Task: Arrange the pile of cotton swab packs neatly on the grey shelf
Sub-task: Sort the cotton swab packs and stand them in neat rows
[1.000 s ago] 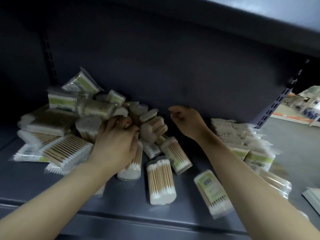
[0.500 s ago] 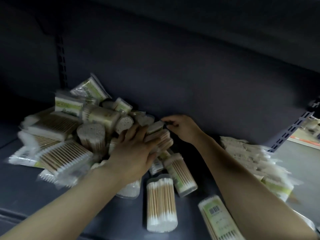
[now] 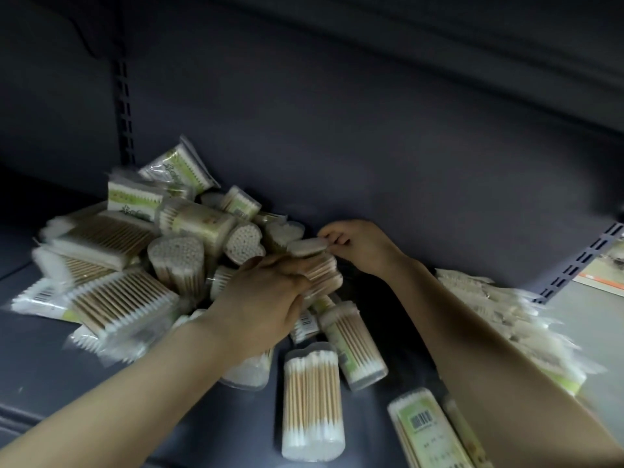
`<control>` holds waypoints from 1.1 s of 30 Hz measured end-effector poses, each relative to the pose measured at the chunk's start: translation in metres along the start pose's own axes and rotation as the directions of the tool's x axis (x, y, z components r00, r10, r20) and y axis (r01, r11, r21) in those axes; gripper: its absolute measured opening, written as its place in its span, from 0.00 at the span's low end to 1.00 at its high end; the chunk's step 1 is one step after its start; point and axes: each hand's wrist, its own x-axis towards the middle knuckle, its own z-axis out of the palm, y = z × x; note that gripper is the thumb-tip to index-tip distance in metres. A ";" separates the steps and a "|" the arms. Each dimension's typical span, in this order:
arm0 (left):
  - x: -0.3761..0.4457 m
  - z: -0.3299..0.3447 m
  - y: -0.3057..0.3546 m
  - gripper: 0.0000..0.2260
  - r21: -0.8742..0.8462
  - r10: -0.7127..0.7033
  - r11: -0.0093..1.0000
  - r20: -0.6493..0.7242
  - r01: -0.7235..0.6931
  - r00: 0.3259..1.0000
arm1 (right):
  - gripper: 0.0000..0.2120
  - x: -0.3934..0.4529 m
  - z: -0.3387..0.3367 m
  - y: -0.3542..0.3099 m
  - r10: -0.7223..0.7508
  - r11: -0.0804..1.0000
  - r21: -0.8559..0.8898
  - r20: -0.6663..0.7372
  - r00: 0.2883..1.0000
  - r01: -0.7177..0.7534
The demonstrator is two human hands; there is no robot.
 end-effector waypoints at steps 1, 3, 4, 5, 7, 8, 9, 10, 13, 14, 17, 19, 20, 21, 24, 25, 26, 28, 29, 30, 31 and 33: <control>0.001 -0.001 0.000 0.20 -0.029 -0.017 0.999 0.040 0.018 0.999 | 0.12 0.000 0.000 0.001 0.002 1.000 -0.005 -0.001 1.000 -0.002; 0.002 -0.004 0.002 0.25 -0.085 -0.033 0.996 0.087 0.041 0.996 | 0.12 -0.002 -0.001 0.003 0.013 1.000 -0.024 -0.010 1.000 -0.013; 0.002 -0.005 0.003 0.24 -0.107 -0.034 0.993 0.080 0.042 0.996 | 0.12 -0.004 -0.001 0.004 0.022 0.999 -0.045 -0.013 1.000 -0.022; 0.003 -0.005 0.004 0.20 -0.119 -0.037 0.992 0.061 0.044 0.997 | 0.12 -0.005 -0.002 0.005 0.028 0.997 -0.069 -0.016 0.999 -0.029; 0.003 -0.004 0.003 0.19 -0.108 -0.048 0.993 0.047 0.052 0.998 | 0.11 -0.009 -0.005 0.006 0.035 0.994 -0.107 -0.025 0.999 -0.037; 0.002 -0.002 0.002 0.19 -0.100 -0.047 0.994 0.071 0.054 0.996 | 0.11 -0.011 -0.007 0.006 0.036 0.992 -0.124 -0.035 0.999 -0.040; 0.003 -0.004 0.003 0.17 -0.118 -0.039 0.992 0.077 0.048 0.996 | 0.10 -0.013 -0.009 0.006 0.039 0.989 -0.139 -0.047 0.998 -0.045; 0.003 -0.007 0.003 0.14 -0.121 -0.034 0.992 0.090 0.045 0.995 | 0.10 -0.016 -0.011 0.008 0.045 0.987 -0.150 -0.060 0.997 -0.054; 0.004 -0.010 0.007 0.11 -0.075 -0.066 0.995 0.077 0.072 0.995 | 0.09 -0.026 -0.018 0.014 0.076 0.983 -0.161 -0.086 0.993 -0.089; 0.005 -0.007 0.006 0.13 -0.063 -0.099 0.992 0.095 0.105 0.991 | 0.09 -0.029 -0.019 0.016 0.084 0.982 -0.163 -0.091 0.992 -0.098; 0.010 -0.008 0.005 0.15 -0.006 -0.142 0.990 0.091 0.143 0.986 | 0.08 -0.040 -0.022 0.020 0.113 0.976 -0.170 -0.121 0.986 -0.133; 0.012 -0.005 0.005 0.14 0.020 -0.152 0.988 0.089 0.151 0.984 | 0.07 -0.044 -0.024 0.022 0.140 0.964 -0.203 -0.151 0.979 -0.170; 0.013 -0.004 0.005 0.14 0.030 -0.158 0.987 0.089 0.155 0.984 | 0.06 -0.047 -0.025 0.023 0.153 0.956 -0.224 -0.164 0.974 -0.188; 0.013 -0.005 0.006 0.13 0.039 -0.162 0.986 0.087 0.159 0.983 | 0.06 -0.049 -0.026 0.024 0.164 0.948 -0.244 -0.174 0.971 -0.204; 0.016 -0.003 0.008 0.14 0.035 -0.163 0.986 0.077 0.161 0.984 | 0.08 -0.059 -0.033 0.028 0.196 0.920 -0.310 -0.170 0.966 -0.241; 0.017 -0.002 0.009 0.14 0.039 -0.168 0.986 0.090 0.165 0.982 | 0.08 -0.063 -0.035 0.030 0.208 0.915 -0.316 -0.165 0.964 -0.252; 0.018 -0.001 0.010 0.13 0.047 -0.169 0.985 0.095 0.165 0.981 | 0.09 -0.068 -0.036 0.032 0.208 0.917 -0.311 -0.166 0.964 -0.252; 0.021 0.000 0.015 0.13 0.046 -0.166 0.986 0.080 0.163 0.983 | 0.08 -0.076 -0.034 0.035 0.183 0.932 -0.279 -0.192 0.964 -0.232; 0.023 0.000 0.017 0.13 0.043 -0.169 0.985 0.075 0.167 0.983 | 0.07 -0.080 -0.033 0.036 0.170 0.941 -0.255 -0.205 0.964 -0.221; 0.025 0.000 0.020 0.13 0.036 -0.169 0.985 0.072 0.167 0.983 | 0.06 -0.082 -0.031 0.036 0.162 0.951 -0.228 -0.210 0.964 -0.209; 0.026 0.000 0.022 0.13 0.030 -0.175 0.984 0.074 0.173 0.982 | 0.06 -0.083 -0.029 0.035 0.157 0.958 -0.207 -0.207 0.966 -0.200; 0.028 0.002 0.024 0.13 0.030 -0.192 0.981 0.077 0.190 0.978 | 0.09 -0.084 -0.026 0.032 0.147 0.966 -0.184 -0.196 0.970 -0.183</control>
